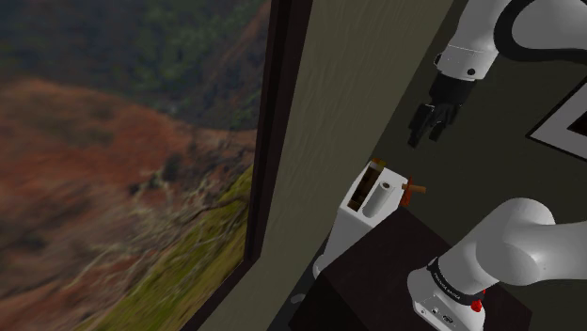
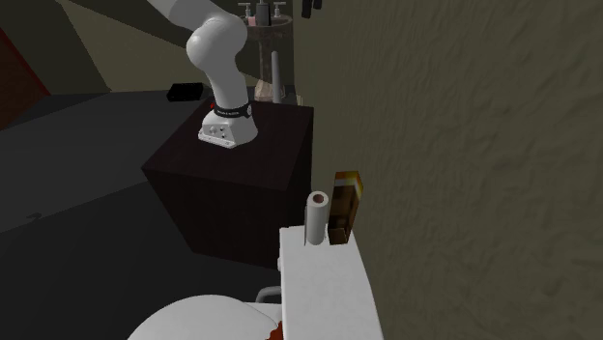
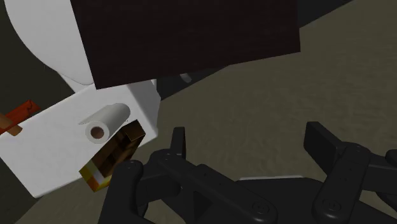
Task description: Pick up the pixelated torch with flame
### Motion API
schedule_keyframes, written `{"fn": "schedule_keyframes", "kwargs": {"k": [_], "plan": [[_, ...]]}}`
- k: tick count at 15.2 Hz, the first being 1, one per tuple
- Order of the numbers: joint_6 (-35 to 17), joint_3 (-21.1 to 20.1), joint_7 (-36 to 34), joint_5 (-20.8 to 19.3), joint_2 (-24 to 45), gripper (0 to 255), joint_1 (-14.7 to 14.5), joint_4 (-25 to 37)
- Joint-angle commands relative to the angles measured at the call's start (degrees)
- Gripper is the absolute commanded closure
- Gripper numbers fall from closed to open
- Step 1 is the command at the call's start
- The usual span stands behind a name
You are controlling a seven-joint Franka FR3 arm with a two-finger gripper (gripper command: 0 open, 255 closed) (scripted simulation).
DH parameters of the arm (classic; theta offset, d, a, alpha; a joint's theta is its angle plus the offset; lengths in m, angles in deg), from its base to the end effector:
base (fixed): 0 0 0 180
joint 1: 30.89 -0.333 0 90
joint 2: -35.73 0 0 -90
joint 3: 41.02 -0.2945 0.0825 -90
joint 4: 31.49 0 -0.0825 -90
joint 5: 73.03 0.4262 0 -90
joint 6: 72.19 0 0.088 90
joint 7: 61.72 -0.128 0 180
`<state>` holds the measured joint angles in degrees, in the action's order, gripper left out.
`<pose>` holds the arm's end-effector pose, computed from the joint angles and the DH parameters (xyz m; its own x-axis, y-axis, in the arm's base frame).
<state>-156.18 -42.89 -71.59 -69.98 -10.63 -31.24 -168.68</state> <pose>0.3429 0.0219 0.5346 0.9825 -0.1406 -0.1226 -0.1427 -0.9897 -0.0087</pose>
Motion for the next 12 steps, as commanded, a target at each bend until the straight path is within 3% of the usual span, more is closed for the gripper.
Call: {"fn": "schedule_keyframes", "kwargs": {"k": [1,12], "plan": [[0.00,0.00,0.00,0.00,0.00,0,0.00,0.00],[-18.96,10.76,13.48,-8.23,5.89,0,3.43,-11.22]]}}
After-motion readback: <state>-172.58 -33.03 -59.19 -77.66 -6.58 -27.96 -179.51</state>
